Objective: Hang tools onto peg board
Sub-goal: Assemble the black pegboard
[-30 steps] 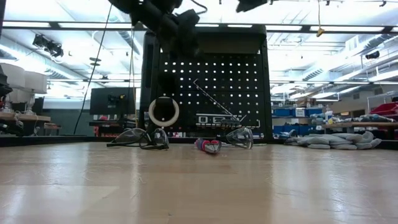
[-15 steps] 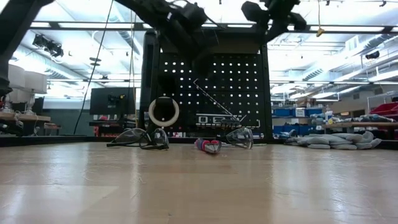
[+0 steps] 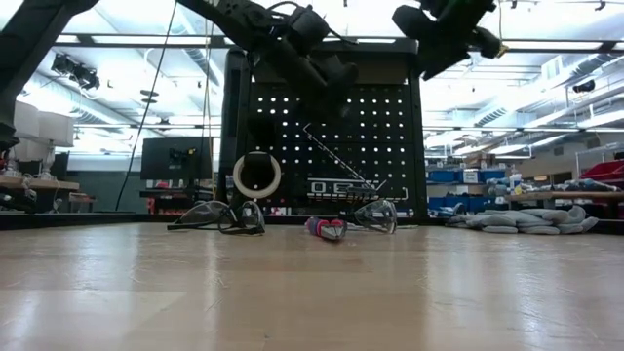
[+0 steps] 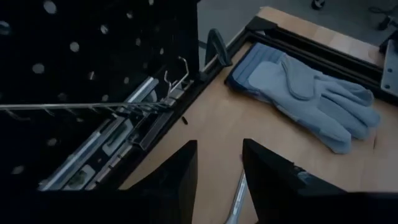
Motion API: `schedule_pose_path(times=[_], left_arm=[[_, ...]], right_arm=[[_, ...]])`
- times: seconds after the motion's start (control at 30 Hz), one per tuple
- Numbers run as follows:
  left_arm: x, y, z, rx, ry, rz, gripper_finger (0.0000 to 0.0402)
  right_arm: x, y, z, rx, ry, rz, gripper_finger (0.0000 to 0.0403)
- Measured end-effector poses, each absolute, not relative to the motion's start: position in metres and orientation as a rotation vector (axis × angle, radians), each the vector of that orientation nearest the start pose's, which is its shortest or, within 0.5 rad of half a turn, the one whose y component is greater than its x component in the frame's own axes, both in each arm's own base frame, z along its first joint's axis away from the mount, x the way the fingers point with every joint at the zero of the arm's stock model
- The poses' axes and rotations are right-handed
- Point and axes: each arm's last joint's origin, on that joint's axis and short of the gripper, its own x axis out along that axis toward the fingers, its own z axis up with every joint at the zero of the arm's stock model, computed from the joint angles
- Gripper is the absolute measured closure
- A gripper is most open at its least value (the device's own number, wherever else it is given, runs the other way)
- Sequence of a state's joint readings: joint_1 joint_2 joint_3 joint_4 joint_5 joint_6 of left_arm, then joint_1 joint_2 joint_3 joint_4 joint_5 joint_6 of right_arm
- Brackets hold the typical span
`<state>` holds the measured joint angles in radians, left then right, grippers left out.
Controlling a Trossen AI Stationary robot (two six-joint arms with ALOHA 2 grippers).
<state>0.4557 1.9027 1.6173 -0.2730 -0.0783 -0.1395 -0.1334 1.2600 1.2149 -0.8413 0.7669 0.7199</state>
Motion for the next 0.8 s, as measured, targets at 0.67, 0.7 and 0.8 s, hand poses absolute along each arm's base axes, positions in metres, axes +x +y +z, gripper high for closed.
schedule_pose_path(times=[0.67,0.7,0.8], left_arm=[[0.341,0.161,0.368,-0.024,0.514,0.658,0.0271],[0.340,0.160,0.370,-0.019,0.509,0.657,0.0271],[0.332,0.159,0.371,-0.012,0.505,0.655,0.0271]], right_arm=[[0.269,-0.120,0.306,0.150,0.369,-0.694,0.0294],[0.273,-0.122,0.303,0.151,0.356,-0.695,0.0293],[0.288,-0.130,0.290,0.239,0.296,-0.714,0.0293]])
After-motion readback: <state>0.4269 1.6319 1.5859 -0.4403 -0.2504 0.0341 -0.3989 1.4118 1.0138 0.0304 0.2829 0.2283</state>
